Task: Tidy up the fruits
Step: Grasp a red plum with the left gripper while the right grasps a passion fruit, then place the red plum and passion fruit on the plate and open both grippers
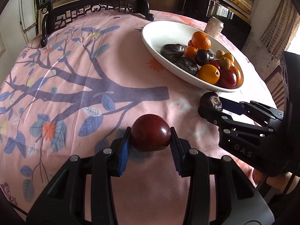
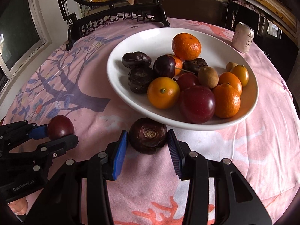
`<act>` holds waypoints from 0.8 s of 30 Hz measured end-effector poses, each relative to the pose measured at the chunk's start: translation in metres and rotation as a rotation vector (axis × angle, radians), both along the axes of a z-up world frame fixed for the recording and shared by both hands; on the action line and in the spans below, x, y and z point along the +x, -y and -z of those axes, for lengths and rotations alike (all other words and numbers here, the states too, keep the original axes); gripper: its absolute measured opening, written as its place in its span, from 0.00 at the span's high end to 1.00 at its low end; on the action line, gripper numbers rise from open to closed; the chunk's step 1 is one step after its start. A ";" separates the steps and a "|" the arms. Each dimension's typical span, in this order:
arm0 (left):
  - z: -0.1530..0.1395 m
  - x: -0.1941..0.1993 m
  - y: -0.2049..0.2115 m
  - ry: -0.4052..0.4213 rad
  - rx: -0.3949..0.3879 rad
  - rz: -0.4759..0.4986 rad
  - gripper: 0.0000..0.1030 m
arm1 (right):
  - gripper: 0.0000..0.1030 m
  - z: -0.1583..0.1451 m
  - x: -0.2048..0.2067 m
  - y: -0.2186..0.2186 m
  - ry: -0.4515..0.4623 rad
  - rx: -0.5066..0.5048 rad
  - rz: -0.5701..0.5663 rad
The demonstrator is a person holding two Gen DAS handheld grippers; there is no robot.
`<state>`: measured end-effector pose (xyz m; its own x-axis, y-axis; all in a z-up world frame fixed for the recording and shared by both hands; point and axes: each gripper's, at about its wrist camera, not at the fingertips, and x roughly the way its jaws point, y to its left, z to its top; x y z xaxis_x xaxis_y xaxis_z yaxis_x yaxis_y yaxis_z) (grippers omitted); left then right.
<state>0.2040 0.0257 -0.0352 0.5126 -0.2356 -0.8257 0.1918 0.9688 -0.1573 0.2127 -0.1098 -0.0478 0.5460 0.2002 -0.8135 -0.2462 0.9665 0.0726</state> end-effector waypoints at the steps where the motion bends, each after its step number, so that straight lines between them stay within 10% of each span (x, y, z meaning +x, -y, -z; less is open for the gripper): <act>1: 0.000 0.000 0.000 0.000 0.001 -0.001 0.61 | 0.58 0.000 0.000 -0.001 0.007 -0.009 0.004; 24: -0.054 -0.003 0.051 0.094 0.071 0.036 0.61 | 0.61 -0.067 -0.053 0.071 0.204 0.091 0.054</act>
<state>0.2011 -0.0249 0.0192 0.5811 -0.1979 -0.7894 0.2376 0.9690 -0.0680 0.1594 -0.1806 0.0191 0.7093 0.2335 -0.6651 -0.2126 0.9705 0.1141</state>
